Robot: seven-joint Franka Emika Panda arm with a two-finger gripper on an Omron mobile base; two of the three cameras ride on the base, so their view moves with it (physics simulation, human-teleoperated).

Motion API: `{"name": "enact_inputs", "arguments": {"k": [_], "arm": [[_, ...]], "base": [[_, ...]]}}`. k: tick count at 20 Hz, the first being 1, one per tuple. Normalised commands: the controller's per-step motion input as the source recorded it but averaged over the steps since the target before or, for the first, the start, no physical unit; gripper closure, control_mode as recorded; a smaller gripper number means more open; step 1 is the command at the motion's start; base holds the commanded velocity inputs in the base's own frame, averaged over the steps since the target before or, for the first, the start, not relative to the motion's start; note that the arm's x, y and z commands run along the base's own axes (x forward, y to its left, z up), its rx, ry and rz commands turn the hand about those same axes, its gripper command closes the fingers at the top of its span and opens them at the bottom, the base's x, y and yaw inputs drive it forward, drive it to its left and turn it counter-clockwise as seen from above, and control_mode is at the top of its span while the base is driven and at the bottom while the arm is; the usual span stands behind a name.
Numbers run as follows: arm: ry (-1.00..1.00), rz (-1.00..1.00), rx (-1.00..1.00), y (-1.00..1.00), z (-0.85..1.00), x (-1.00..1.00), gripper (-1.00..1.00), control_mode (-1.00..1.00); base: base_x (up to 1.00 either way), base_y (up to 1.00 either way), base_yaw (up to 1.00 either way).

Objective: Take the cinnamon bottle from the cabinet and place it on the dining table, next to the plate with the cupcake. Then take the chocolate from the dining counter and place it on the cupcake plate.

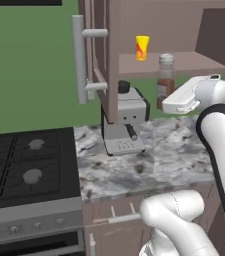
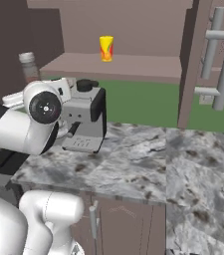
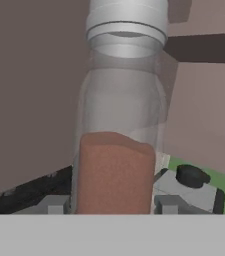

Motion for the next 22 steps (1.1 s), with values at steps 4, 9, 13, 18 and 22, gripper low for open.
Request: {"name": "enact_inputs", "arguments": {"k": [4,9,13,18,22], "arm": [[0.0,0.0,0.0,0.0,0.0,0.0,1.0,1.0],[0.0,0.0,0.0,0.0,0.0,0.0,1.0,1.0],[0.0,0.0,0.0,0.0,0.0,0.0,1.0,1.0],[0.0,0.0,0.0,0.0,0.0,0.0,1.0,1.0],[0.0,0.0,0.0,0.0,0.0,0.0,1.0,1.0]], "base": [[-0.59,0.1,0.0],[-0.53,0.27,0.22],[-0.41,0.23,0.74],[-0.26,0.24,0.88],[-0.15,0.18,0.98]]}}
